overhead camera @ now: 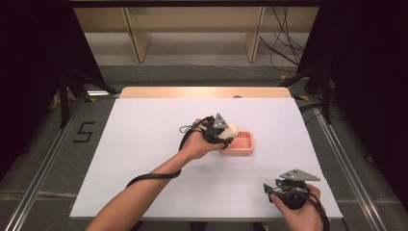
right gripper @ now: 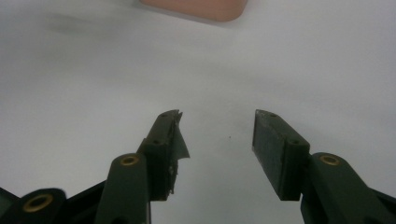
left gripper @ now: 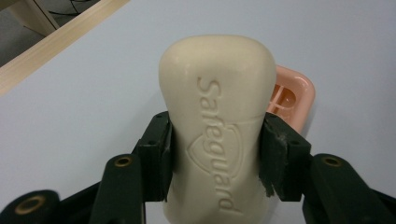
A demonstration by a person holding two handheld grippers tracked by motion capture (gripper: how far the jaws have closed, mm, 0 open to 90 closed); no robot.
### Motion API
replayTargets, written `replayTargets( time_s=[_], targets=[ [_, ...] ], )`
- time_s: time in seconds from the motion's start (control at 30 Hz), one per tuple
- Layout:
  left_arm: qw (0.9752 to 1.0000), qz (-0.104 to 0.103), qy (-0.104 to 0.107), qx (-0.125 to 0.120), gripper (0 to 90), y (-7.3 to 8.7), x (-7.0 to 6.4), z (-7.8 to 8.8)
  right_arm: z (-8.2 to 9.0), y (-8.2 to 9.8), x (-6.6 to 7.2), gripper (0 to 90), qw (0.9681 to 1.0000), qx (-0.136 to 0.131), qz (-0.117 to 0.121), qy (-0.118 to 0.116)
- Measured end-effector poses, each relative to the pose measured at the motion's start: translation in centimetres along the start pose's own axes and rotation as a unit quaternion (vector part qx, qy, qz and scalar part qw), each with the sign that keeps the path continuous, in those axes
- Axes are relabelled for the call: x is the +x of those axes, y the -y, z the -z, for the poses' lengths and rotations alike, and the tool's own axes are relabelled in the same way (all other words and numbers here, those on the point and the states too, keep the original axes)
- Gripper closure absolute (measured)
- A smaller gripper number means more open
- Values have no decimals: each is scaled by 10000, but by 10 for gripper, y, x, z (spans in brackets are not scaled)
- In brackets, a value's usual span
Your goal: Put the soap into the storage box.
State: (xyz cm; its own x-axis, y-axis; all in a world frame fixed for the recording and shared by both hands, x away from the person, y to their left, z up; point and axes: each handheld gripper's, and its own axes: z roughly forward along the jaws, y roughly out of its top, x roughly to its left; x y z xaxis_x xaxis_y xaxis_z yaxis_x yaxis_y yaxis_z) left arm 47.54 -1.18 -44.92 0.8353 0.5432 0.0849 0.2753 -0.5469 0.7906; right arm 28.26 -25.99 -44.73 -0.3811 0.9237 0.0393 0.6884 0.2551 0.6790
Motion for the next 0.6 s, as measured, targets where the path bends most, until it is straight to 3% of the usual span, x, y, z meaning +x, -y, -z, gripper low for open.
replayTargets(
  time_s=[0.3, 0.37, 0.47, 0.6],
  targets=[
    [9998, -126, 10, 176, 472, -2, 0, -6, -1, 0, 0, 520, 9999, -57, 3, -139],
    [10000, -54, -9, 72, 475, -4, -2, -5, 0, 0, 0, 519, 9999, -45, -14, -91],
    [9999, -160, -30, 17, 461, -7, -3, 0, 0, 0, 0, 519, 10000, 44, -12, -51],
    [9999, -118, -31, -20, 452, -7, -3, 10, 0, -1, 2, 519, 9999, 17, -105, -72]
  ],
)
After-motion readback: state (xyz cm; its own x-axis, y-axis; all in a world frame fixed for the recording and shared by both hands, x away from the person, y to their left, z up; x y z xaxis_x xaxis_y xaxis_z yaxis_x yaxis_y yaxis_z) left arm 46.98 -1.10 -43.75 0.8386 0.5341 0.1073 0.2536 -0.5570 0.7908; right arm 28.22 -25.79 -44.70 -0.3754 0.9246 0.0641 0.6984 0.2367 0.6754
